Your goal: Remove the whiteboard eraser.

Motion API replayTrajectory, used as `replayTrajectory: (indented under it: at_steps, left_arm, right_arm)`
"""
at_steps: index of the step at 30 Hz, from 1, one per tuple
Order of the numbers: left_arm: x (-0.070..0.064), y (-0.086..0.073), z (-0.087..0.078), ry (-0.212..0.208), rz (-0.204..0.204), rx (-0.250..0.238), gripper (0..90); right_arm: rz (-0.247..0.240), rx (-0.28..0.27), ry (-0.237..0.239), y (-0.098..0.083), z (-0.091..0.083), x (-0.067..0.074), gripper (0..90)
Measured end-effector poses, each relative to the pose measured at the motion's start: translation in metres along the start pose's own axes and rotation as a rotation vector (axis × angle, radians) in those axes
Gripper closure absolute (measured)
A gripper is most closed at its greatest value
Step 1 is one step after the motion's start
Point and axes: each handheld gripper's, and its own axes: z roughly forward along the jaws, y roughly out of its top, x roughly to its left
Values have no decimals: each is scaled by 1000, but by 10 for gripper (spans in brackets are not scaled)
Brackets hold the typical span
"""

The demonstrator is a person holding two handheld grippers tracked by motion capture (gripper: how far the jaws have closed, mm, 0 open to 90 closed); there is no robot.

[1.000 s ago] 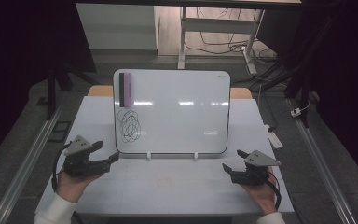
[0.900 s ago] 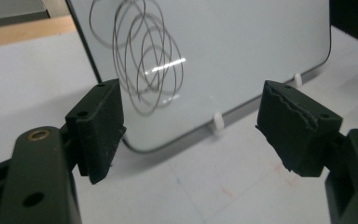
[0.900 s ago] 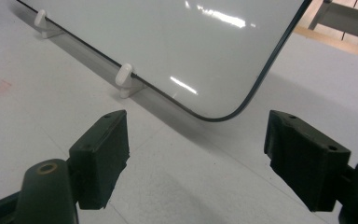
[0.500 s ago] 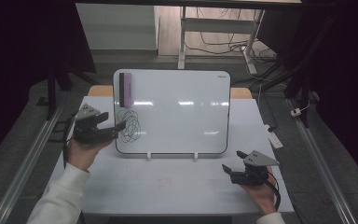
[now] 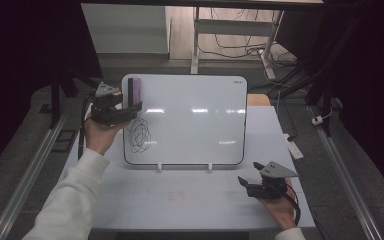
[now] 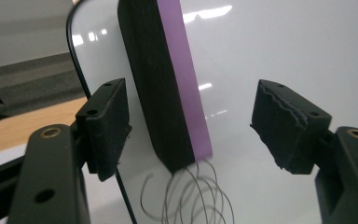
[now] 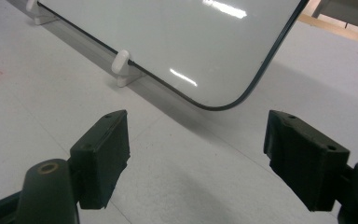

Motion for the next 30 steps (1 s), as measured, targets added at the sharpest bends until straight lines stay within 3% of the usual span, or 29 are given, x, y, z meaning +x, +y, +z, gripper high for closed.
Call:
replayTrajectory:
  at_steps: [7,14,21,30]
  left_arm:
    - [8,9,13,30,-29,19,329]
    - [9,5,13,36,-14,25,398]
    - [10,14,19,36,-14,20,427]
    - [6,19,20,55,-25,17,581]
  right_arm:
    - [-1,0,-2,0,0,0,220]
    - [3,3,-5,-1,0,-1,221]
    - [-2,6,-5,-1,1,0,222]
    - [-1,6,-10,-1,1,-1,223]
